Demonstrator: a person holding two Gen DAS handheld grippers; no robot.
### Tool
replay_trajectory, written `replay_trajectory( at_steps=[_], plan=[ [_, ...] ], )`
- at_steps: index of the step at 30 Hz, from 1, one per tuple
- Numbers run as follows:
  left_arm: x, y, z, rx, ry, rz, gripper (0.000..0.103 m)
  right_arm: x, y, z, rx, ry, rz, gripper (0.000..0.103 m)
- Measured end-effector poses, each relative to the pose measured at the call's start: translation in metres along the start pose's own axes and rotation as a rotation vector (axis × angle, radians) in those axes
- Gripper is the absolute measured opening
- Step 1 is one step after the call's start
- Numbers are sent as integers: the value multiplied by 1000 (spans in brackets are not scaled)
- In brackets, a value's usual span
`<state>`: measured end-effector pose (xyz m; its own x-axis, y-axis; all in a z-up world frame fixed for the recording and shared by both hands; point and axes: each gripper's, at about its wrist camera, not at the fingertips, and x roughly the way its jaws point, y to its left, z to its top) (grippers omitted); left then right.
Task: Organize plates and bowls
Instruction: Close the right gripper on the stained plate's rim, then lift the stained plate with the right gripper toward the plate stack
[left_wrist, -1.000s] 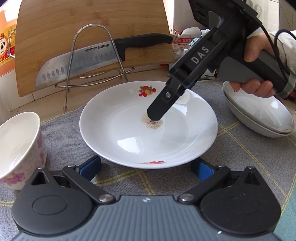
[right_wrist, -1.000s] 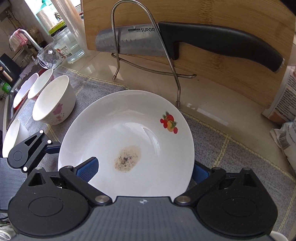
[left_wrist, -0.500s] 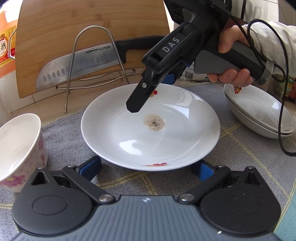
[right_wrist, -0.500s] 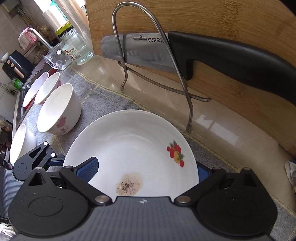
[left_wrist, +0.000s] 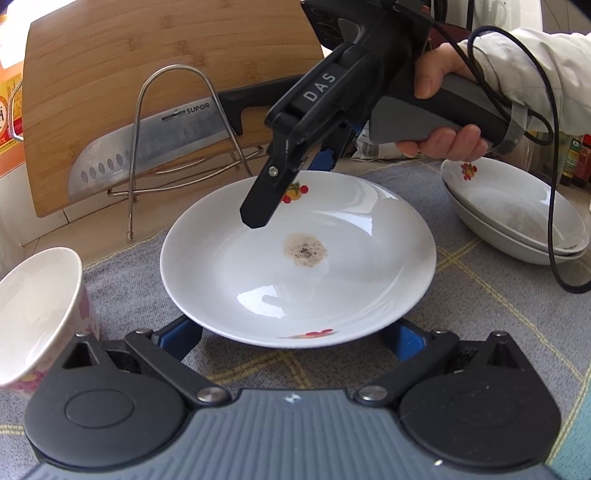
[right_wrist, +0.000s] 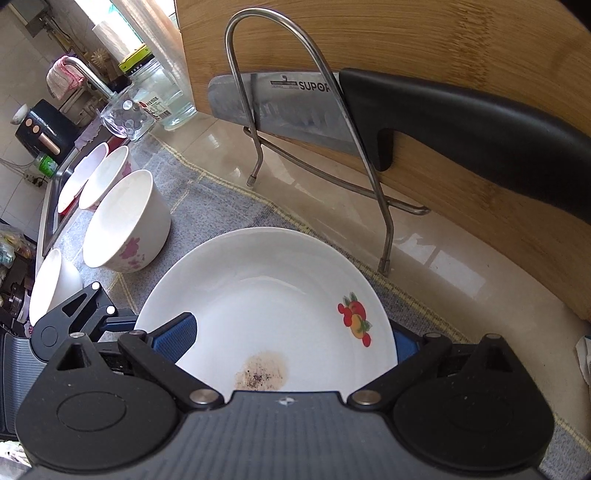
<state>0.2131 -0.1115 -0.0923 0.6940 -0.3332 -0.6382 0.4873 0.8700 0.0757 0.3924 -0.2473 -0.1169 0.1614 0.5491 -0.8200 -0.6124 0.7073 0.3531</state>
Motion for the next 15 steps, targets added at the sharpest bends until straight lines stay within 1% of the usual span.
replay_trajectory(
  at_steps=[15],
  plan=[
    [-4,0,-2,8,-2,-3,102,0,2,-1,7,11,4,103]
  ],
)
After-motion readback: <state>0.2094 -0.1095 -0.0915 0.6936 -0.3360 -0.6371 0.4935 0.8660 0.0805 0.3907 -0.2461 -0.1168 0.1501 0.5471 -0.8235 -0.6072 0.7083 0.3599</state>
